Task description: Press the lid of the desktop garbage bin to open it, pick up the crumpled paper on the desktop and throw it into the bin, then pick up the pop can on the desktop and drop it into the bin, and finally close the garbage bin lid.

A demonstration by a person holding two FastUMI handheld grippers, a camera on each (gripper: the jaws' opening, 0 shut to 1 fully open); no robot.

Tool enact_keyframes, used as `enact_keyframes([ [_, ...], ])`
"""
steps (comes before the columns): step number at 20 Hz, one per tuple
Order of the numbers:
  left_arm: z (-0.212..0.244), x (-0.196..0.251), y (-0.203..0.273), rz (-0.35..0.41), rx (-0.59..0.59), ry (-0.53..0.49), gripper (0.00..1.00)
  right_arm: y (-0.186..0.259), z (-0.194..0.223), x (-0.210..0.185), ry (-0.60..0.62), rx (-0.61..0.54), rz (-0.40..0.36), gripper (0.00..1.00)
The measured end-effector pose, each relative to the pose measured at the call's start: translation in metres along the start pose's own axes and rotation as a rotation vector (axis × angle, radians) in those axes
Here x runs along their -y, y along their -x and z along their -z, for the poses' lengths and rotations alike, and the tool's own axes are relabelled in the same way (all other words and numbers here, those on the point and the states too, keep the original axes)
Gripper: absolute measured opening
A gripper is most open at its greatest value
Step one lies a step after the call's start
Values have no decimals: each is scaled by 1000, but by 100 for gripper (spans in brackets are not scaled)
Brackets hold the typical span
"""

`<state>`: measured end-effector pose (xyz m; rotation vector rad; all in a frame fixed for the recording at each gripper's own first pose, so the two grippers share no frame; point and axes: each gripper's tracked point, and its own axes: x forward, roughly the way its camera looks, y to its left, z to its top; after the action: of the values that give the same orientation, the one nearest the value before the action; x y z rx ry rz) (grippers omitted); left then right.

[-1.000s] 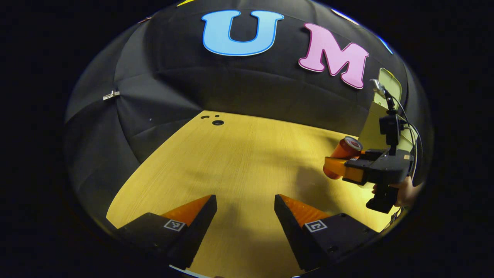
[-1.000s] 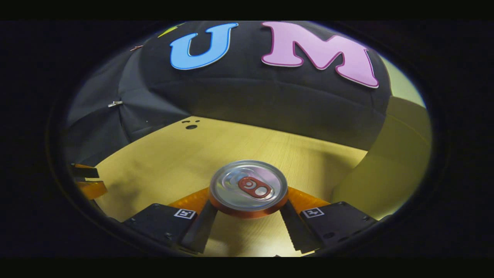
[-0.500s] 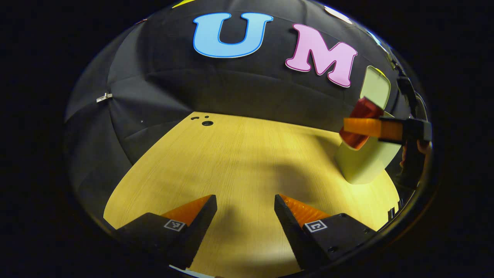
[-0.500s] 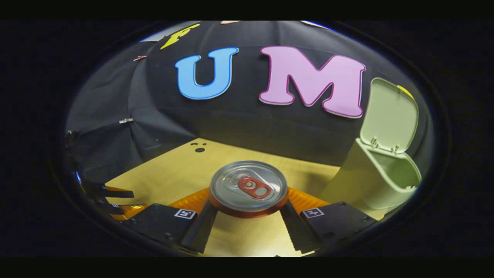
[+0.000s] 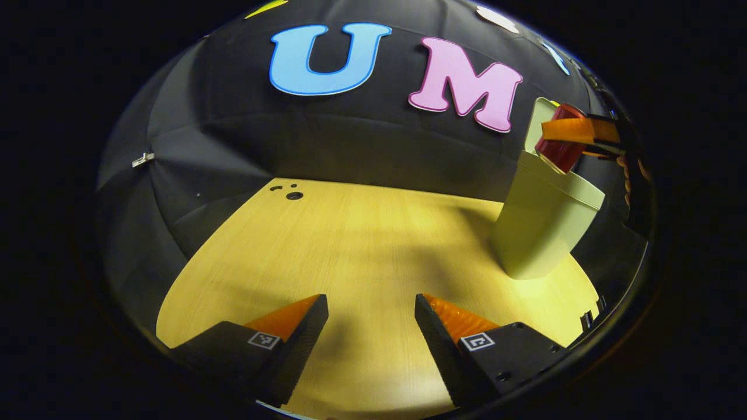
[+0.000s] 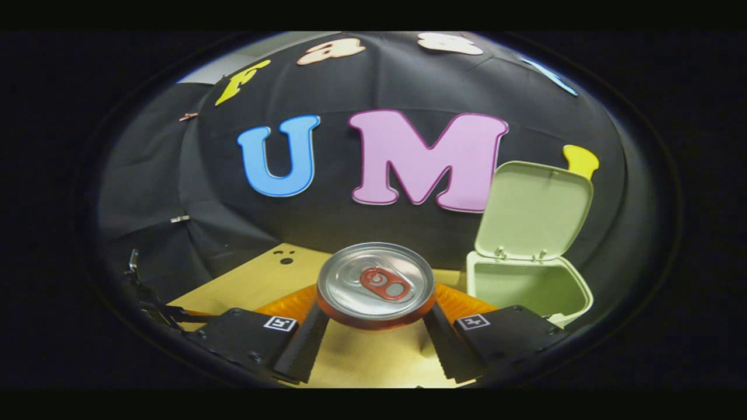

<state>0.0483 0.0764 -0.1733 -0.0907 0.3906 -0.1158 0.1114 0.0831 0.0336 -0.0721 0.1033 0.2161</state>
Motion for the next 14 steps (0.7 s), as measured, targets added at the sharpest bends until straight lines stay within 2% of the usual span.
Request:
enact_keyframes([
  [4, -1, 14, 4, 31, 6, -29, 96, 15, -15, 37, 7, 38, 68, 83],
  [8, 9, 24, 10, 21, -16, -27, 96, 20, -23, 73, 14, 60, 116, 83],
  [14, 14, 42, 13, -43, -35, 8, 96, 14, -28, 120, 0, 70, 121, 83],
])
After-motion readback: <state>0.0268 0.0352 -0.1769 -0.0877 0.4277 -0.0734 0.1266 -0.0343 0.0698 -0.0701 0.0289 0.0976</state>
